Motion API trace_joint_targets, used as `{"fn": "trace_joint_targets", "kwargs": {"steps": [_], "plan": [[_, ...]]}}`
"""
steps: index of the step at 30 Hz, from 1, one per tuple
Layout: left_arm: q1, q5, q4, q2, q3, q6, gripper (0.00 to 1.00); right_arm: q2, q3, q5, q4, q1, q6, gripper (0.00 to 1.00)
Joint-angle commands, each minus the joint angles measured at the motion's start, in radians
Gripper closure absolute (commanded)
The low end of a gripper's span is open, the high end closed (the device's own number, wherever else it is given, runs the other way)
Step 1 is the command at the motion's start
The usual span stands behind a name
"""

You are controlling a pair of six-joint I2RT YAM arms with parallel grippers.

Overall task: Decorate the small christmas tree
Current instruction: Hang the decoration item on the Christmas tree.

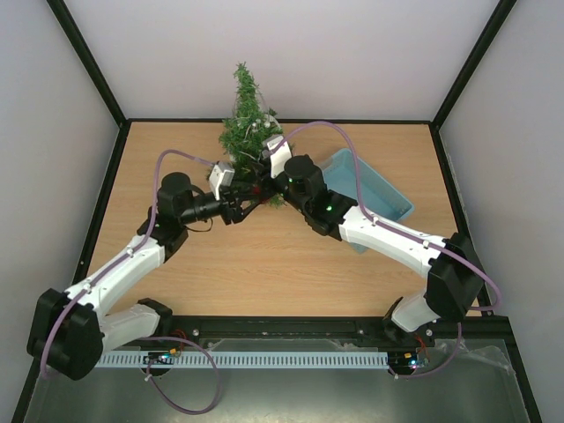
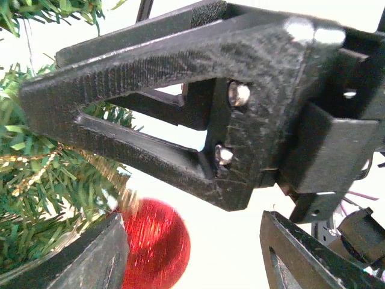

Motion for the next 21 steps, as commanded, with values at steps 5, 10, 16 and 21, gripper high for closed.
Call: {"fn": "trace_joint_targets", "kwargs": {"steps": [5, 10, 16, 21], "plan": [[-0.004, -0.131, -0.109, -0.114, -0.018, 0.044, 0.4, 0.006, 0.007, 0.012, 0.01, -0.002, 0.016, 0.64], [-0.004, -0.202, -0.16, -0.164, -0.018, 0.046, 0.39, 0.0, 0.01, 0.012, 0.005, -0.003, 0.028, 0.62], [-0.002, -0.308, -0.218, -0.212, -0.01, 0.05, 0.37, -0.019, 0.013, 0.002, -0.013, -0.003, 0.038, 0.58], [-0.002, -0.38, -0.255, -0.239, 0.002, 0.054, 0.35, -0.06, 0.001, 0.0, -0.031, -0.003, 0.047, 0.52]]}}
